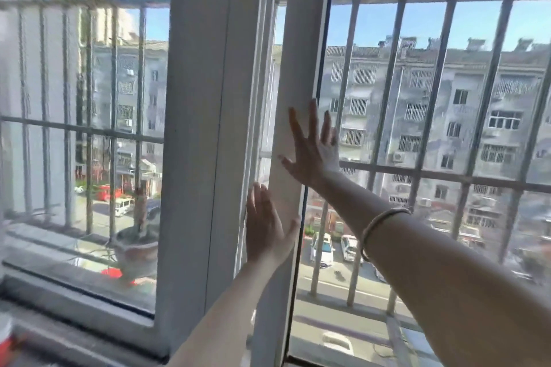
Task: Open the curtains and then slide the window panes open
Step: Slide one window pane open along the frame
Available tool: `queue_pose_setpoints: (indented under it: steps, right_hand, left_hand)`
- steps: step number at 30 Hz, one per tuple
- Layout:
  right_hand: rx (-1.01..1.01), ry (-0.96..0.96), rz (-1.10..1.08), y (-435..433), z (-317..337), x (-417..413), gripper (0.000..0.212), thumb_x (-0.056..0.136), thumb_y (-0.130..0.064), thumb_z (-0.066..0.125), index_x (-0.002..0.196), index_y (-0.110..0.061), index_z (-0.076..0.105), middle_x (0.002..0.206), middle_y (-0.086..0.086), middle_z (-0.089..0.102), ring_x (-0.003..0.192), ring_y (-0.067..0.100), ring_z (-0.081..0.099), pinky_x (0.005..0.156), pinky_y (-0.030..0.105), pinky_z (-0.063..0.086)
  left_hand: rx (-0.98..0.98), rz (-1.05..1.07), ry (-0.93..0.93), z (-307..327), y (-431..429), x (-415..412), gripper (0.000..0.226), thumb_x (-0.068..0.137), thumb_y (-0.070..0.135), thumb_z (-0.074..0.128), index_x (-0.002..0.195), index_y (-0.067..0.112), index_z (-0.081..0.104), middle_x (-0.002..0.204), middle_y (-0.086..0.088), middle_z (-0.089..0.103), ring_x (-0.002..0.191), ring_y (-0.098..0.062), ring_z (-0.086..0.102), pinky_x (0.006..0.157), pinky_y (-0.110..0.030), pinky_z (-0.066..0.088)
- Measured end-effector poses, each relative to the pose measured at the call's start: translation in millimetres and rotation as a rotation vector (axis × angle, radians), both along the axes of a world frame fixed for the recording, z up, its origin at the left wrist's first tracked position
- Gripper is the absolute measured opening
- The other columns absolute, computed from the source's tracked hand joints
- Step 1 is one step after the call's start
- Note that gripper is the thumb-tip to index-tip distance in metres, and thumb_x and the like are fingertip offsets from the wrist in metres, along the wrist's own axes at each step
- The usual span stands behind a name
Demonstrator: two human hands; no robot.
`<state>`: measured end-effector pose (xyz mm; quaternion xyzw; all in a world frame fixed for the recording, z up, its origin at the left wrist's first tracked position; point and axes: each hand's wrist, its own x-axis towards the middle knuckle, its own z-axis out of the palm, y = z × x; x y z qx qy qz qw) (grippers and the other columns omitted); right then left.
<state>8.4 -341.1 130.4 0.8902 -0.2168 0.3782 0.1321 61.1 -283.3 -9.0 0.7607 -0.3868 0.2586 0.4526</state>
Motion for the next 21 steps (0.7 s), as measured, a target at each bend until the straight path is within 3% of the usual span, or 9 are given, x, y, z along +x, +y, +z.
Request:
queue_pose_setpoints:
  steps: [6, 8, 10, 12, 19, 21]
  right_hand:
    - [0.033, -0.16, -0.069, 11.0, -5.5, 26.7, 0.103, 0.077, -0.053, 0.059, 0.145, -0.026, -0.014, 0.152, 0.016, -0.024, 0.139, 0.042, -0.018, 0.112, 0.054, -0.003]
    - [0.038, -0.173, -0.059, 11.8, -6.5, 30.4, 0.105, 0.076, -0.051, 0.062, 0.145, -0.026, -0.014, 0.152, 0.015, -0.024, 0.139, 0.042, -0.018, 0.112, 0.055, -0.003]
    - [0.037, -0.18, -0.06, 11.9, -7.5, 31.5, 0.106, 0.075, -0.049, 0.064, 0.145, -0.026, -0.013, 0.152, 0.015, -0.024, 0.139, 0.043, -0.017, 0.111, 0.056, -0.002]
    - [0.03, -0.184, -0.068, 9.8, -8.5, 31.5, 0.107, 0.075, -0.05, 0.063, 0.145, -0.026, -0.014, 0.152, 0.016, -0.024, 0.139, 0.043, -0.017, 0.111, 0.057, -0.002]
    - [0.087, -0.232, -0.045, 11.6, -7.3, 33.8, 0.113, 0.071, -0.044, 0.07, 0.145, -0.026, -0.013, 0.151, 0.02, -0.024, 0.139, 0.042, -0.016, 0.112, 0.052, -0.001]
    - [0.091, -0.232, -0.042, 7.9, -7.3, 28.3, 0.112, 0.071, -0.044, 0.07, 0.145, -0.026, -0.013, 0.151, 0.021, -0.024, 0.14, 0.041, -0.015, 0.113, 0.052, 0.001]
  left_hand:
    - [-0.091, -0.038, -0.035, 1.6, -7.2, 3.4, 0.087, 0.085, 0.04, 0.053, 0.139, -0.004, 0.002, 0.152, -0.022, -0.002, 0.138, -0.03, -0.013, 0.112, -0.029, -0.008]
    - [-0.096, -0.067, -0.004, 0.8, -8.6, 2.6, 0.091, 0.084, 0.058, 0.035, 0.138, -0.003, -0.004, 0.151, -0.02, -0.009, 0.138, -0.029, -0.016, 0.112, -0.026, -0.009]
    - [-0.101, -0.084, 0.005, -1.0, -9.7, 2.6, 0.109, 0.066, 0.079, 0.003, 0.138, -0.003, -0.009, 0.148, -0.015, -0.018, 0.134, -0.025, -0.023, 0.112, -0.025, -0.009]
    - [-0.106, -0.093, 0.017, -2.0, -11.0, 2.5, 0.12, 0.056, 0.084, -0.009, 0.139, -0.003, -0.008, 0.15, -0.016, -0.015, 0.133, -0.023, -0.024, 0.113, -0.027, -0.006]
    - [-0.08, -0.075, 0.025, 0.7, -13.2, -6.5, 0.11, 0.065, 0.077, 0.018, 0.141, -0.001, -0.002, 0.153, -0.018, -0.005, 0.137, -0.021, -0.018, 0.116, -0.029, 0.0]
    - [-0.077, -0.095, 0.028, 0.8, -14.8, -12.0, 0.115, 0.062, 0.082, 0.01, 0.141, -0.001, -0.001, 0.153, -0.018, -0.005, 0.137, -0.019, -0.018, 0.114, -0.027, -0.003]
